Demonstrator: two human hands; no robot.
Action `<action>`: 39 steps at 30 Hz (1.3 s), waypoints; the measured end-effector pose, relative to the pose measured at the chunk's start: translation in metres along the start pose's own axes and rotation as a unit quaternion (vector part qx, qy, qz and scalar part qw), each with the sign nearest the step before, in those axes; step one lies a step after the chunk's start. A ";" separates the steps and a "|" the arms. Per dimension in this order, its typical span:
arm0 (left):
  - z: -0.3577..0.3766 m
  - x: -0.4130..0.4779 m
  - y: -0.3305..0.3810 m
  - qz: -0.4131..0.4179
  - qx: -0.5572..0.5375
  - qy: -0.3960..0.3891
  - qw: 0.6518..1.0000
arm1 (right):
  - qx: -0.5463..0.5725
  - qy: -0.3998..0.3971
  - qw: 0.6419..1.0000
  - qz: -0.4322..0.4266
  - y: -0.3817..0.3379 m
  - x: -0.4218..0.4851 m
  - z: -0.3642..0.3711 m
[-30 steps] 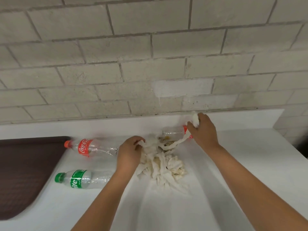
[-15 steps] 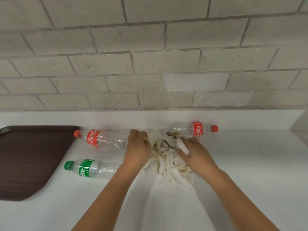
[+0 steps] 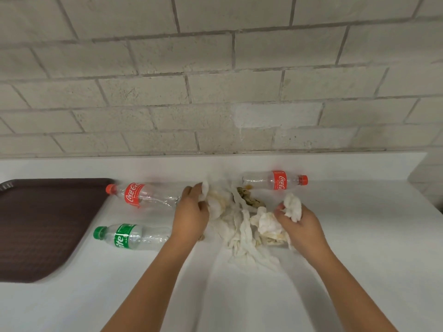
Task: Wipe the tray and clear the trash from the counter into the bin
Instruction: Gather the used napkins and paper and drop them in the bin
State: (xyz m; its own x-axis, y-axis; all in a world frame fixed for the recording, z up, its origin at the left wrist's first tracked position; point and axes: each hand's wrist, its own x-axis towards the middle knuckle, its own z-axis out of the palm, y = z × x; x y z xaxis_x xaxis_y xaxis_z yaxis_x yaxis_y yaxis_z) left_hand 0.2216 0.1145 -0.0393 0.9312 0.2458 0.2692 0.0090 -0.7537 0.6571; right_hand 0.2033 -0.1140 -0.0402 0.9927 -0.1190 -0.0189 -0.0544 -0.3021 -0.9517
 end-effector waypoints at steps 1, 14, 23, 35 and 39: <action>-0.006 0.001 0.003 -0.008 -0.028 0.005 1.000 | 0.042 0.013 0.999 -0.001 -0.006 -0.006 -0.004; -0.055 -0.060 0.024 -0.031 -0.255 0.041 0.965 | 0.272 0.036 0.962 -0.022 -0.041 -0.060 -0.024; -0.007 -0.105 -0.016 0.000 -0.008 0.004 1.000 | -0.042 -0.038 0.998 -0.037 0.006 -0.076 0.012; 0.013 -0.087 -0.041 0.081 0.165 -0.068 0.981 | -0.371 -0.075 0.904 -0.198 0.058 -0.080 0.061; 0.018 -0.062 -0.025 0.009 0.190 -0.067 0.979 | -0.112 -0.051 0.992 -0.037 0.046 -0.080 0.047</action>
State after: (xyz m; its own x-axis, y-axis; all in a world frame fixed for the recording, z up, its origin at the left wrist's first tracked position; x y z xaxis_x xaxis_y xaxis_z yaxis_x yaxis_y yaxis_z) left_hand 0.1706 0.1074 -0.0854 0.9718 0.1668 0.1667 0.1030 -0.9362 0.3361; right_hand 0.1263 -0.0733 -0.0965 1.0000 0.0043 0.0075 0.0087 -0.5112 -0.8594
